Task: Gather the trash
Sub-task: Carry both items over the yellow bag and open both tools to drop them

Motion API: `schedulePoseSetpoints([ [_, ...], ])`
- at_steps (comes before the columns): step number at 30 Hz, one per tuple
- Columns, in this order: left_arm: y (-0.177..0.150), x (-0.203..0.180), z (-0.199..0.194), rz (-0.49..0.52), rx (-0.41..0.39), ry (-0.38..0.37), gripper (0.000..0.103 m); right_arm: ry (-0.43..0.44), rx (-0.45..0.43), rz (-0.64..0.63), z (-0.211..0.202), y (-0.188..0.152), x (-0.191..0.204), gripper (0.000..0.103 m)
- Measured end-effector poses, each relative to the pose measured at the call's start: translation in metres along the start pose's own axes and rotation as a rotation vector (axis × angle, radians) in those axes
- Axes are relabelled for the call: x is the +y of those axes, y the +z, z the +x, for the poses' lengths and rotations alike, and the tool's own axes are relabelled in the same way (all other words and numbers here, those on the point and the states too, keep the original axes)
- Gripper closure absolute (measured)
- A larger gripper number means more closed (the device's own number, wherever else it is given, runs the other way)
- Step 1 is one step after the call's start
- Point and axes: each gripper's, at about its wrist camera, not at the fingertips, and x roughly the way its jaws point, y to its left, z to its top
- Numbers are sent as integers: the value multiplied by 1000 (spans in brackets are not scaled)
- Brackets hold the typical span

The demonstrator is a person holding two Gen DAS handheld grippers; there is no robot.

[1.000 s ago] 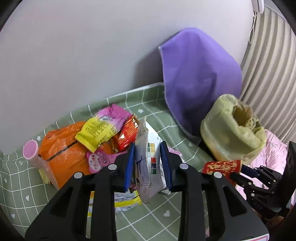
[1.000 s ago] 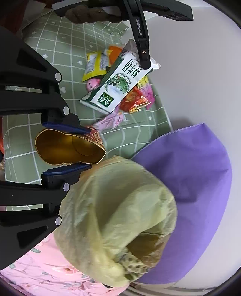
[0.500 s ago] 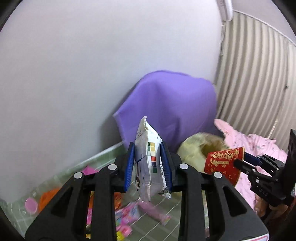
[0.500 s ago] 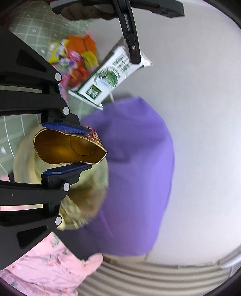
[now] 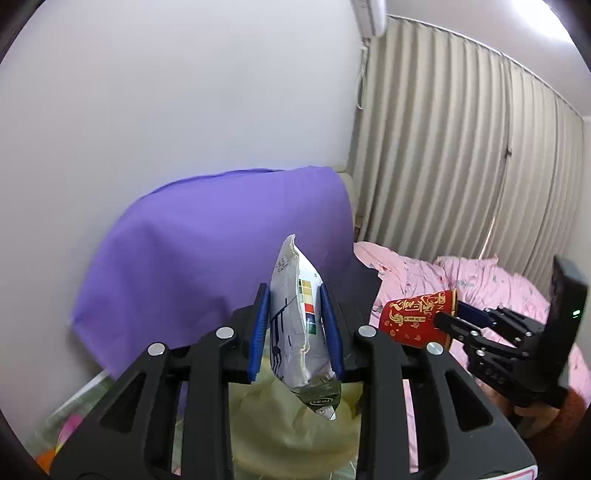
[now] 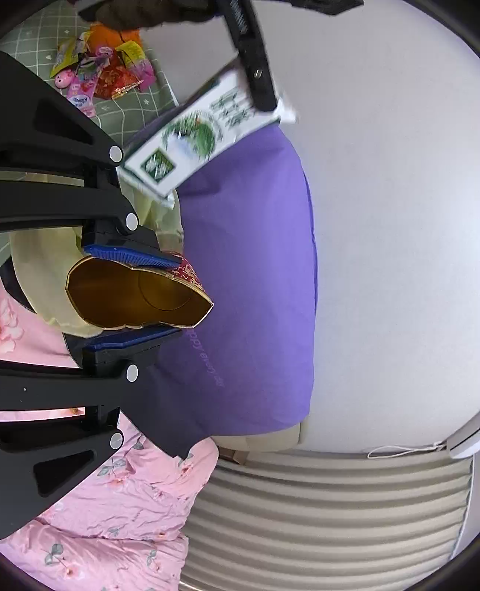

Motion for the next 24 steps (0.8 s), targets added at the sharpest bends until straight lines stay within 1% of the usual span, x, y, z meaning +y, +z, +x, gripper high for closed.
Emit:
schedulePoseSetpoints([
  [4,-6,-14,42,33,31,-10,76,27,13,-1,12,-1,-9,72],
  [5,-11,-15,52,35,56,-13,76,35,19,-2,15,-1,-10,72],
  [6,-21,-14,67,39,101,-16,76,51,32,-3,21,-3,-11,72],
  [9,-51,-7,92,58,215,20,77,122,82,8,43,-12,-11,72],
  [11,-68,3,96,47,270,46,77,153,120,0,57,-20,-7,72],
  [15,-89,23,94,-3,323,66,77,200,186,-18,86,-36,7,72],
  [17,-94,28,100,-18,339,62,77,210,202,-26,95,-39,10,72],
  [20,-102,26,105,-23,359,57,77,208,222,-37,106,-44,13,72],
  [24,-104,28,107,-33,366,53,77,199,230,-55,105,-48,15,72],
])
